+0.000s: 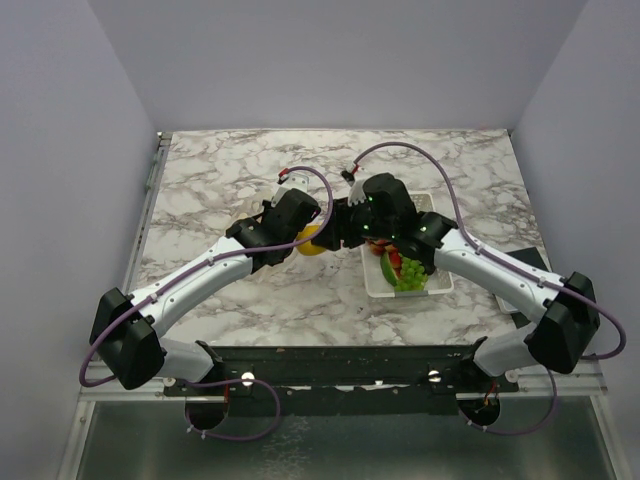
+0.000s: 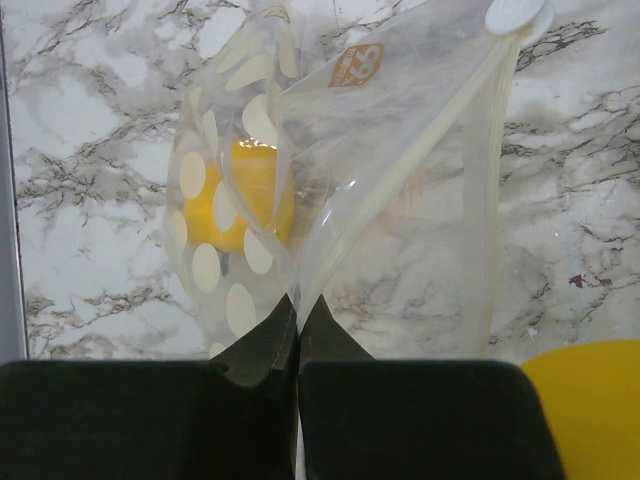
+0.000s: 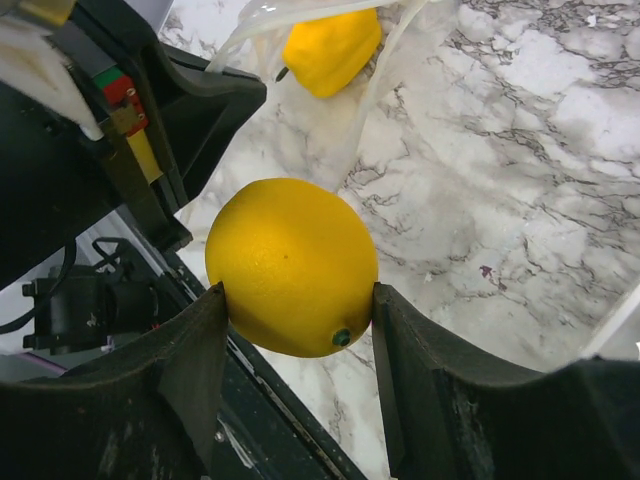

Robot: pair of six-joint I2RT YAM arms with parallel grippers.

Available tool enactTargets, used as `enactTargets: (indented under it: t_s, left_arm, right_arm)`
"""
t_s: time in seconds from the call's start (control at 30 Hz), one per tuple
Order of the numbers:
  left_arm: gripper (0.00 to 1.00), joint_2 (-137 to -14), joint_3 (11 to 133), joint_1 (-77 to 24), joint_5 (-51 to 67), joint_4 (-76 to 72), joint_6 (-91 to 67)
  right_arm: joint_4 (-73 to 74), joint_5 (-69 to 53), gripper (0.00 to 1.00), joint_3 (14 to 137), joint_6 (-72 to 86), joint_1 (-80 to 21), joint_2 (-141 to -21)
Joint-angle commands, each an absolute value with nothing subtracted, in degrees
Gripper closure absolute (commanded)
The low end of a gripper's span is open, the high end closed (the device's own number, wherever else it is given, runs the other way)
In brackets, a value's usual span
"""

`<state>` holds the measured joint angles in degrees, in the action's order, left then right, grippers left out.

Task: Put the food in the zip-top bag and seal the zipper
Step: Place the fake fruit in the zipper food storage bag.

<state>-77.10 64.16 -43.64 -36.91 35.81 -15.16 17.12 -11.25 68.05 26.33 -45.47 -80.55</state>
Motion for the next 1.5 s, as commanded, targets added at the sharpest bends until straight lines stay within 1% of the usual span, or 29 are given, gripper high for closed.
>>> enactTargets:
  t_s: [0.0,0.67,0.77,0.8,0.9,1.0,1.07,1.23,1.47]
  left_arm:
    - [1.0,-76.72,63.72,-43.86,-37.94,35.07,-15.36]
    - [1.0,-76.39,63.81,-43.94,-37.42,35.07,-15.36]
    - [1.0,-76.29,63.81,-43.86,-37.43,35.07,-15.38]
    - [1.0,-76.29,63.81,-43.9,-37.41,35.07,-15.41]
    - [1.0,-76.29,63.76,-43.94,-37.42,35.05,-15.43]
    - [1.0,-76.27,63.81,-43.87,-37.38,35.07,-15.31]
    - [1.0,-76.29,63.76,-43.86,-37.36,35.02,-15.32]
    - [1.0,-76.11,63.72,-43.9,-37.53,35.07,-15.39]
    - [1.0,-76.2,63.72,-43.86,-37.68,35.07,-15.4]
  right_arm:
    - [12.53,-12.57,0.78,68.0,28.61,-46.27,-83.37]
    - [5.12,-11.59,0.76,72.49,35.38,-47.73,-94.84]
    - [4.84,-10.91,0.71,73.37,36.31,-48.11,-96.3]
    - [4.76,-10.9,0.67,73.65,36.44,-48.22,-96.86]
    - [4.55,-10.38,0.48,73.93,36.56,-48.6,-97.39]
    - [4.31,-10.49,0.34,73.53,36.61,-48.69,-97.09]
    - [4.31,-10.48,0.29,73.21,36.56,-48.69,-96.75]
    - [3.91,-9.6,0.24,71.22,36.41,-48.69,-94.81]
    - [4.67,-5.93,0.24,68.63,36.1,-48.69,-91.27]
